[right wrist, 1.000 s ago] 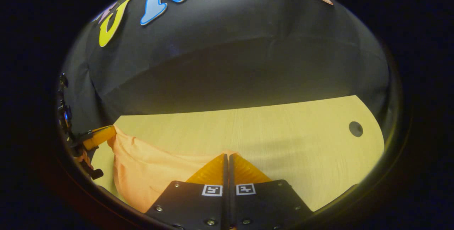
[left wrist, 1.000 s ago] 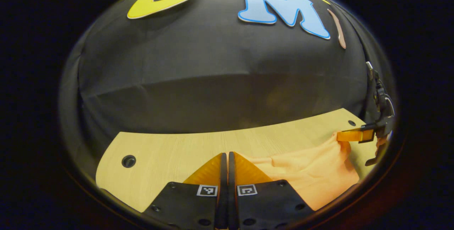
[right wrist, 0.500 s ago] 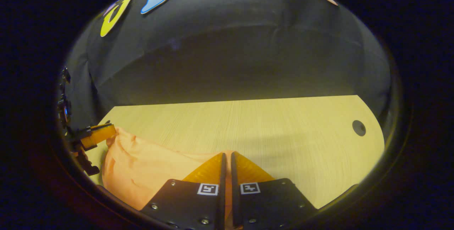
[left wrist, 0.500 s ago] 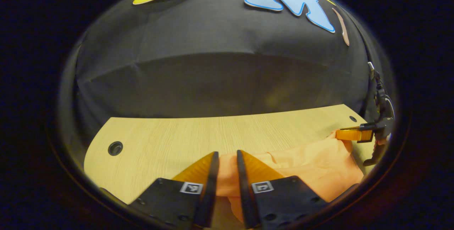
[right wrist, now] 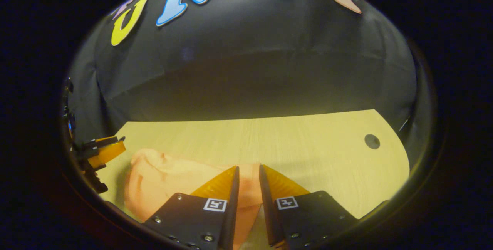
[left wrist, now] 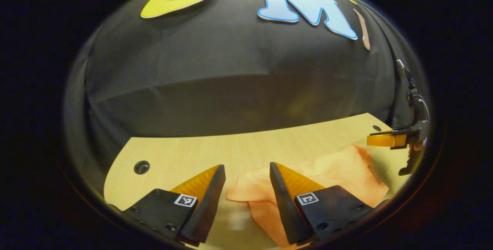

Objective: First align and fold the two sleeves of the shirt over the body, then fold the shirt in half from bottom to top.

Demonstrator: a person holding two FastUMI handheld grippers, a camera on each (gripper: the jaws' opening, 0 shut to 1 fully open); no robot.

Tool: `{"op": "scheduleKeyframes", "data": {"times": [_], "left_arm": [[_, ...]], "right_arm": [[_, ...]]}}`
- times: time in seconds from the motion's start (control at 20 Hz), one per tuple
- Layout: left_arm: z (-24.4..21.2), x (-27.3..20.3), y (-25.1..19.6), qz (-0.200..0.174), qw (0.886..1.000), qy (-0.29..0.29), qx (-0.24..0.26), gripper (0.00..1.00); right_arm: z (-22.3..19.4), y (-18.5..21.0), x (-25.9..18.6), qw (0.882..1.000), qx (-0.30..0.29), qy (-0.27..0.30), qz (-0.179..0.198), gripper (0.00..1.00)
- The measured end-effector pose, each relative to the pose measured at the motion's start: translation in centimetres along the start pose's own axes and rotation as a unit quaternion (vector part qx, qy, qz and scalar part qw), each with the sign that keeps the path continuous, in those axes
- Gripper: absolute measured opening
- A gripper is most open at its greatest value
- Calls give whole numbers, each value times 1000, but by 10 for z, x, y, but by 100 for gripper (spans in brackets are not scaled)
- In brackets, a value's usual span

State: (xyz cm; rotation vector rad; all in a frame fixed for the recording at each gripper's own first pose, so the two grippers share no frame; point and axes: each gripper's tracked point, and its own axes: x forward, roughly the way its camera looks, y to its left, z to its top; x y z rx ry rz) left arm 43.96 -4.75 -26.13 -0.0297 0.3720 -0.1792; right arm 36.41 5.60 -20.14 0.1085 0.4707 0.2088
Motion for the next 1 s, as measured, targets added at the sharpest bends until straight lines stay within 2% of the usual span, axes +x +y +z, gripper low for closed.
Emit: {"op": "scheduleKeyframes", "data": {"times": [0.25, 0.55, 0.75, 1.0], "left_arm": [[32, -77, -23, 1, 1000, -5, 1, 78], [51, -187, -65, 4, 1000, -15, -15, 79], [47, -265, -86, 4, 999, -28, -27, 78], [20, -349, -114, 3, 999, -33, -33, 78]], "right_arm": [[19, 19, -80, 1000, 13, -10, 9, 32], [29, 50, -195, 999, 11, -32, 22, 32], [21, 72, -267, 998, 6, -51, 32, 32], [-3, 86, -326, 997, -2, -71, 35, 32]]}}
